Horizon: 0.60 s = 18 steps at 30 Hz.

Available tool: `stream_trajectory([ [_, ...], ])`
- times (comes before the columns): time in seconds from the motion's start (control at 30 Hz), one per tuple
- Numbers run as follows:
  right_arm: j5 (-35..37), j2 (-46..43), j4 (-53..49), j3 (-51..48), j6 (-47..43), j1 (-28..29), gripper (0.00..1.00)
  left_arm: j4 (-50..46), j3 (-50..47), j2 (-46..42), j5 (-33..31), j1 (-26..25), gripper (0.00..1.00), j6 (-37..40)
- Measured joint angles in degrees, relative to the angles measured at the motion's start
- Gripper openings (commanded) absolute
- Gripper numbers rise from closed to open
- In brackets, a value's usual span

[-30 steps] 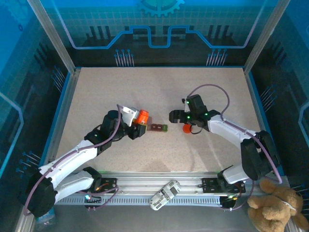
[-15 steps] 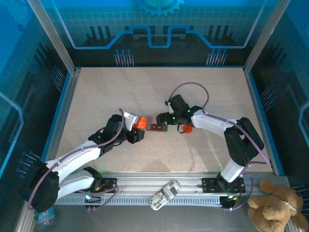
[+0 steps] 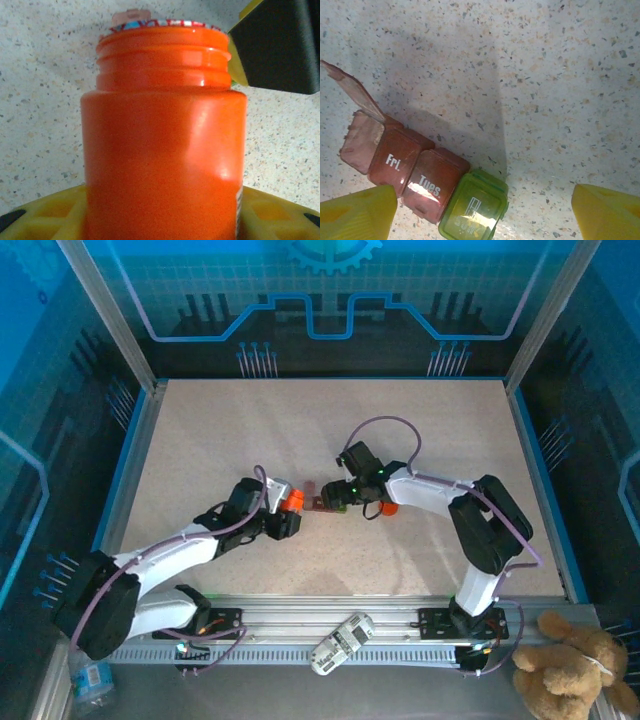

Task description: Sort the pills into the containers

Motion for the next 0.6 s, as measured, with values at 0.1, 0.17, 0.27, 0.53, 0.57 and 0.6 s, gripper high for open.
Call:
stream_trajectory([
  [0.1,0.31,0.57,-0.13,0.02,0.35,0.00,0.91,-0.07,0.02,1.86,0.17,0.00,0.00,-0.02],
  [0.17,0.44,0.94,-0.13,0.04,0.57,0.00,0.91,-0.35,0.28,3.04,0.24,0.00,0.00,-0.04],
  [0.27,0.96,1.57,-0.55,0.28,0.94,0.00,0.91,-0.63,1.16,4.72,0.35,0.00,0.00,-0.24],
  [0.53,1.40,2.93,-0.52,0.79,1.92,-0.02,0.91,-1.66,3.41,7.39,1.77,0.00,0.00,-0.46],
  [0.57,1.40,3.04,-0.52,0.79,2.08,-0.02,0.91,-1.75,3.41,7.56,1.86,0.00,0.00,-0.46],
  [0.6,1.40,3.15,-0.50,0.79,2.12,-0.02,0.91,-1.75,3.41,7.80,1.97,0.00,0.00,-0.46],
])
